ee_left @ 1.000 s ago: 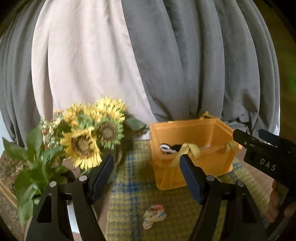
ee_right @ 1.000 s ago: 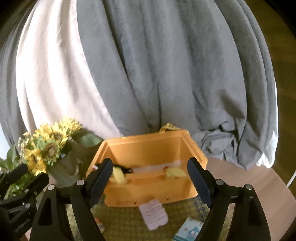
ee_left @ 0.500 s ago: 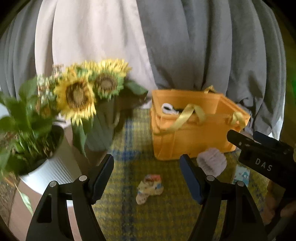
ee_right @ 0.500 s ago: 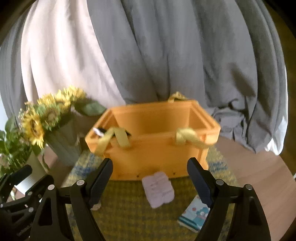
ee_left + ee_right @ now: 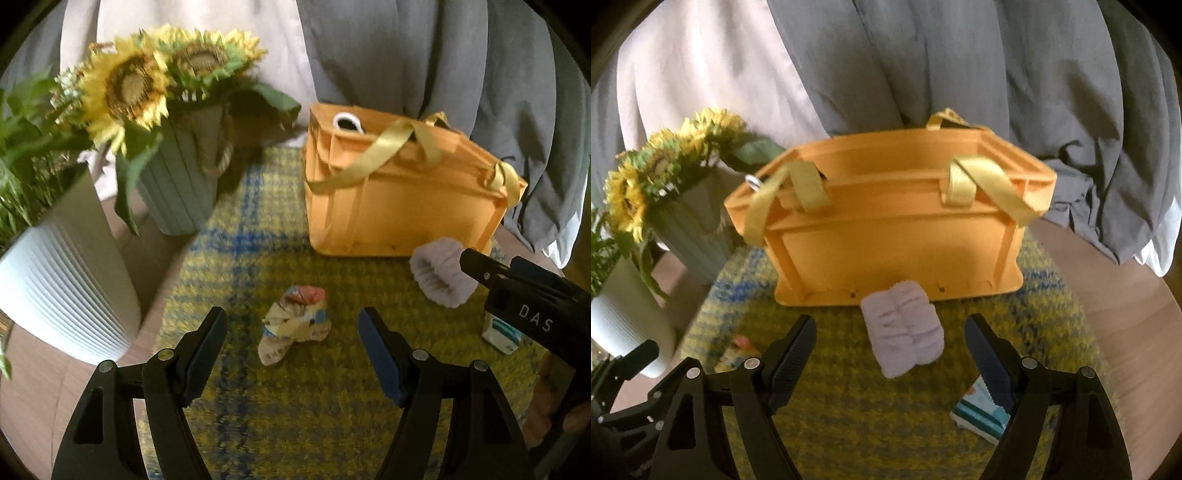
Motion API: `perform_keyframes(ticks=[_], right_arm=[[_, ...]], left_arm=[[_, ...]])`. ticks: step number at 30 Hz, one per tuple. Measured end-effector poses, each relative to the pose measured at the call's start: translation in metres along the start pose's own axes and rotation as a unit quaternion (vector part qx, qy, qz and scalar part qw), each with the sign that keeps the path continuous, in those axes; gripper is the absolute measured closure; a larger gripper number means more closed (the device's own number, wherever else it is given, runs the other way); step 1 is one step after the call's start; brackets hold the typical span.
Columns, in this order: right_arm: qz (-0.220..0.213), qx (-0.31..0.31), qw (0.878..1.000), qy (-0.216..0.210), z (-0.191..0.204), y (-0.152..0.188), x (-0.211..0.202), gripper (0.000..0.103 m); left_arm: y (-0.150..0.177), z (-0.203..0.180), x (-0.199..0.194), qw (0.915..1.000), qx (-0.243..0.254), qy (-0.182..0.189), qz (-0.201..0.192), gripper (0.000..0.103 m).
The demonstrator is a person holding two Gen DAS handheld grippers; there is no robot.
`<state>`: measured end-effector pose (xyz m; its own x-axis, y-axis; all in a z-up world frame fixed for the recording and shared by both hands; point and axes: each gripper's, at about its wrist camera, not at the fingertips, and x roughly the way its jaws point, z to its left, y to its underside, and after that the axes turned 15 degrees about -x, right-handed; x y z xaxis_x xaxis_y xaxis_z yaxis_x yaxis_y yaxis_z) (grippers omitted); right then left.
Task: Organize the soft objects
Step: 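Move both tools back toward the remaining sock bundle and wrapper, then grasp the crumpled wrapper with the left gripper while the right gripper grasps the white sock bundle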
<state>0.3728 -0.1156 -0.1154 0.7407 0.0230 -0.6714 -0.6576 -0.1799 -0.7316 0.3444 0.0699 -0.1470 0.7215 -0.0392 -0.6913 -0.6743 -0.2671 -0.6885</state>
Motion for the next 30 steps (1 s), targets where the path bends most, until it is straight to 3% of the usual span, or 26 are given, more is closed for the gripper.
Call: perform_keyframes(ticks=[19,24,30], right_arm=[[0.054,0.005,0.998,0.005,-0.009,0.011,0.048,0.022],[0.066,-0.001,0.998,0.004,-0.009,0.011,0.056,0.038],[0.065,-0.014,0.998,0.003,-0.006,0.012,0.056,0.06]], left_arm=[[0.006,0.001,0.058,0.9984,-0.004,-0.019,0.052,0.033],[0.006,0.004,0.07,0.997,-0.015,-0.023,0.072,0.047],[0.007,0.005,0.069,0.9973,-0.015,-0.028,0.066,0.053]])
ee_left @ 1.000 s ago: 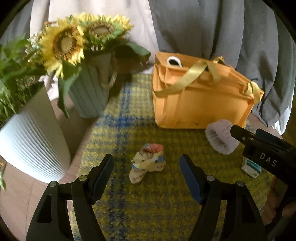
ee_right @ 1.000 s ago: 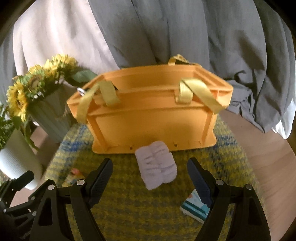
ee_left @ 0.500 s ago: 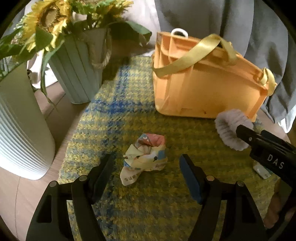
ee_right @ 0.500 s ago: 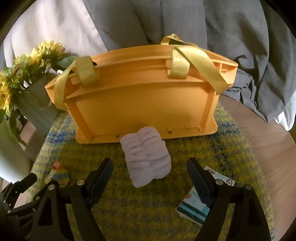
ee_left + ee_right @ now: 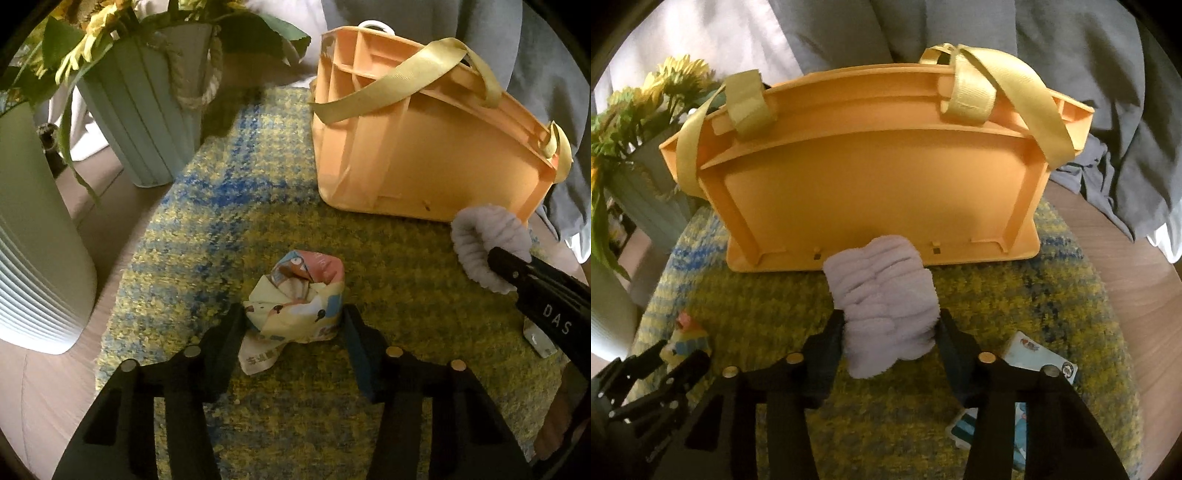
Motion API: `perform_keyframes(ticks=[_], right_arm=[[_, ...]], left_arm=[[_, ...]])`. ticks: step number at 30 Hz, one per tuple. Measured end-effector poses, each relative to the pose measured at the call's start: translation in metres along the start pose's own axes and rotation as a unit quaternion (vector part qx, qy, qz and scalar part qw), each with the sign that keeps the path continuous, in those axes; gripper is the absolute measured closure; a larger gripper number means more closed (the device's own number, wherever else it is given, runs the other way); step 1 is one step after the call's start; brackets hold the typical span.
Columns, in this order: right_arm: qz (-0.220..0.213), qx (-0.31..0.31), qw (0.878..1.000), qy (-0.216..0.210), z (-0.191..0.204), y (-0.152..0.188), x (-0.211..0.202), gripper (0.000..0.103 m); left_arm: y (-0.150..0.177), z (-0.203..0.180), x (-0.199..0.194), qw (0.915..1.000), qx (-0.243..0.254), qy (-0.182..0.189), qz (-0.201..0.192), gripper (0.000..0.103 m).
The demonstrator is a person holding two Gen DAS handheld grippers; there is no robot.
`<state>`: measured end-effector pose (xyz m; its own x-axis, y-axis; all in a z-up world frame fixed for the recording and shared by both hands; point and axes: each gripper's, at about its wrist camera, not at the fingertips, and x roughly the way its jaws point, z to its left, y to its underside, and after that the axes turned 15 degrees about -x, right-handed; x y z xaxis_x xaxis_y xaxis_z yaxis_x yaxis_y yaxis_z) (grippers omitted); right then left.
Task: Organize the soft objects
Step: 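Grasp the crumpled wrapper with the left gripper while the right gripper grasps the white sock bundle, then lift the wrapper and sock bundle and carry both over the orange crate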
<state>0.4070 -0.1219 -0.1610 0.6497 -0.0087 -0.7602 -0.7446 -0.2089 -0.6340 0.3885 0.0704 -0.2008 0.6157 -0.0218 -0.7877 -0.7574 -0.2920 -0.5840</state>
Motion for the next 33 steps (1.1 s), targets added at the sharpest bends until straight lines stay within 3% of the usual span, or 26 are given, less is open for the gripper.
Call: perform_keyframes(ticks=[6,24,33], right_arm=[[-0.014,-0.011,1.0,0.004,0.002,0.001,-0.009,0.07],[-0.074,-0.02,0.997,-0.01,-0.002,0.005,-0.079,0.071],[-0.114,-0.022,0.993,-0.012,-0.009,0.003,-0.119,0.071]], left_arm=[[0.002,0.001,-0.012,0.9999,0.004,-0.001,-0.017,0.056],[0.003,-0.021,-0.09,0.9977,0.005,0.036,-0.058,0.056],[-0.004,-0.037,-0.127,0.9935,0.015,0.055,-0.098,0.056]])
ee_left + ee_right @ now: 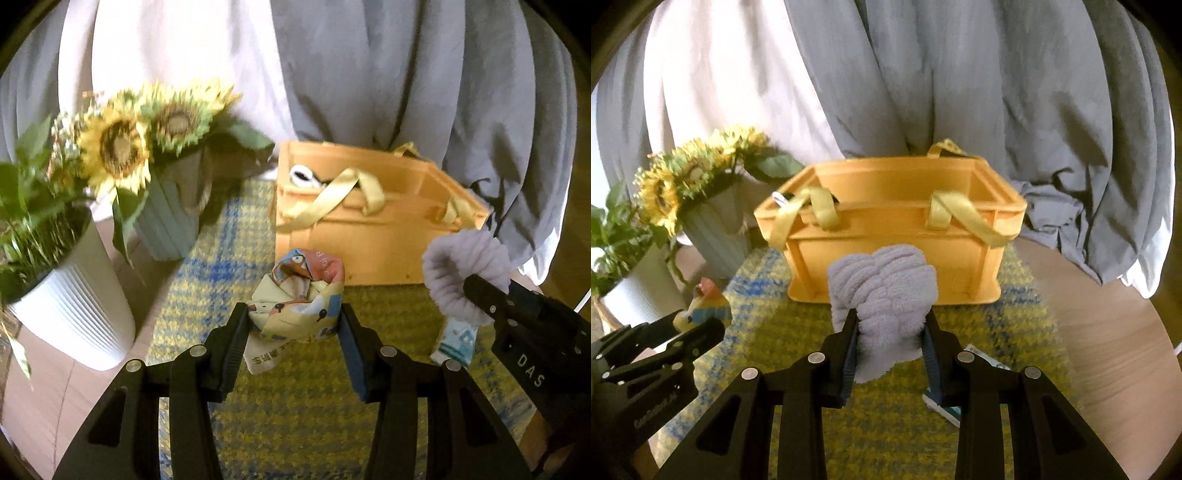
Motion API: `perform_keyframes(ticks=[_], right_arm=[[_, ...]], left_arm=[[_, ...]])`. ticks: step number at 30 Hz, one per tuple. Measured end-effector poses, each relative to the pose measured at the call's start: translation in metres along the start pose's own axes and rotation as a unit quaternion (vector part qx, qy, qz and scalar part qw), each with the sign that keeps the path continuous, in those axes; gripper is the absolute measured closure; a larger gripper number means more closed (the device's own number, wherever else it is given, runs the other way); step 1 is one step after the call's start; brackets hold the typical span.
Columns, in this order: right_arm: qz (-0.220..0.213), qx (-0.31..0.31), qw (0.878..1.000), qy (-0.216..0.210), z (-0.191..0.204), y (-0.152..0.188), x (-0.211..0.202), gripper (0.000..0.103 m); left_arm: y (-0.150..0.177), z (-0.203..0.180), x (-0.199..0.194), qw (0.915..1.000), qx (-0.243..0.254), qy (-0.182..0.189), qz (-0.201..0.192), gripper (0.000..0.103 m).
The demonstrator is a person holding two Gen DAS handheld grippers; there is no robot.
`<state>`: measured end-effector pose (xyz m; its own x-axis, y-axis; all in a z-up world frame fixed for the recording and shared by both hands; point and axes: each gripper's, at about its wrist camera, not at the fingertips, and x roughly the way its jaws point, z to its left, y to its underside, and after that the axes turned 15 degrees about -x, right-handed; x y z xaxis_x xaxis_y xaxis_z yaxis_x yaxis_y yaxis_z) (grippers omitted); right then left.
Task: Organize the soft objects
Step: 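Lift the wrapper and sock bundle and carry both over the orange crate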
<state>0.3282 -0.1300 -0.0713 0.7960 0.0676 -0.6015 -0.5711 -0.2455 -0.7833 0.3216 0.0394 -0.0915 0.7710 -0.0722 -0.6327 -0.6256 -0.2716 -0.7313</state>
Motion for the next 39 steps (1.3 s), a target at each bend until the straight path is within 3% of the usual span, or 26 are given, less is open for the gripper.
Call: perform_keyframes(ticks=[25,39], right_arm=[[-0.116,0.016,0.992,0.043,-0.028,-0.036,-0.077,0.07],[-0.151,0.014,0.987,0.058,-0.041,-0.066,-0.08,0.07]], left_arm=[[-0.042,-0.051,-0.07,0.9892,0.056,0.064,-0.119,0.056],[-0.074,-0.074,-0.07,0.9813,0.077,0.08,-0.157,0.056]])
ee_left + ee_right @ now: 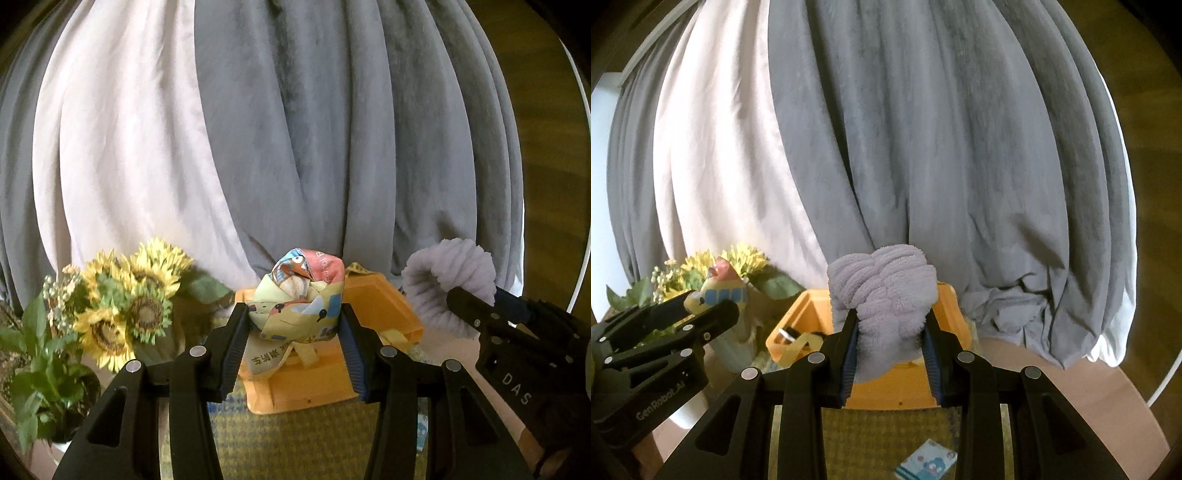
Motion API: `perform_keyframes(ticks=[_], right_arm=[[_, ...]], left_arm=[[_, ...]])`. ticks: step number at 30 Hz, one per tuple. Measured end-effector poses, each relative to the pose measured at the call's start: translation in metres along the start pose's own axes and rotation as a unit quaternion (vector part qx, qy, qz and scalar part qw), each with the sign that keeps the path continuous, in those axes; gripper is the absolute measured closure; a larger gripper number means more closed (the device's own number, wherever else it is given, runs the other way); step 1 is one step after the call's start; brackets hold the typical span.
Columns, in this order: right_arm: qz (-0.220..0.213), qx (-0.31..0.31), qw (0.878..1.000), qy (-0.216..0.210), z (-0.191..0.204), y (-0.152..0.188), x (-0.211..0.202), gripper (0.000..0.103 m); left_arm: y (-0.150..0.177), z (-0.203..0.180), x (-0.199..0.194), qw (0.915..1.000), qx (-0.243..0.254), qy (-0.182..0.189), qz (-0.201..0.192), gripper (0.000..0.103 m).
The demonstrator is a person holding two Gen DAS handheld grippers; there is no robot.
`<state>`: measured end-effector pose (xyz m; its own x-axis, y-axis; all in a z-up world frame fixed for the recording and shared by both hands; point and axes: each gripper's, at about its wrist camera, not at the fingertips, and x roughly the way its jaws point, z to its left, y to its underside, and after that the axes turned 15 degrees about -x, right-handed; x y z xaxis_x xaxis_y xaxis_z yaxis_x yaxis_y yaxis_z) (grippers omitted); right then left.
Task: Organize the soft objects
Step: 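Lift the wrapper and sock bundle and carry both over the orange crate, then open both grippers to drop the wrapper and socks into the crate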
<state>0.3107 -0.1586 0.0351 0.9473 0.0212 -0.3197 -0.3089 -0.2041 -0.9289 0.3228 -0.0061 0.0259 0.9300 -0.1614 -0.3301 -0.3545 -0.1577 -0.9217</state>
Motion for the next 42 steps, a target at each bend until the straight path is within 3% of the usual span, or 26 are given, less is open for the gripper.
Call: perform_keyframes(ticks=[15,28,42], right_arm=[[0.007,0.0,1.0,-0.015,-0.006,-0.013,0.058,0.07],[0.047,-0.001,0.999,-0.02,-0.019,-0.008,0.129,0.07],[0.107,-0.019,0.994,-0.025,-0.029,0.01,0.198,0.069]], left_arm=[[-0.018,-0.004,0.06,0.9999,-0.003,-0.011,0.006,0.056],[-0.015,-0.007,0.13,0.9992,0.014,-0.02,0.031,0.055],[-0.003,-0.008,0.198,0.9941,0.034,-0.024,0.1,0.05]])
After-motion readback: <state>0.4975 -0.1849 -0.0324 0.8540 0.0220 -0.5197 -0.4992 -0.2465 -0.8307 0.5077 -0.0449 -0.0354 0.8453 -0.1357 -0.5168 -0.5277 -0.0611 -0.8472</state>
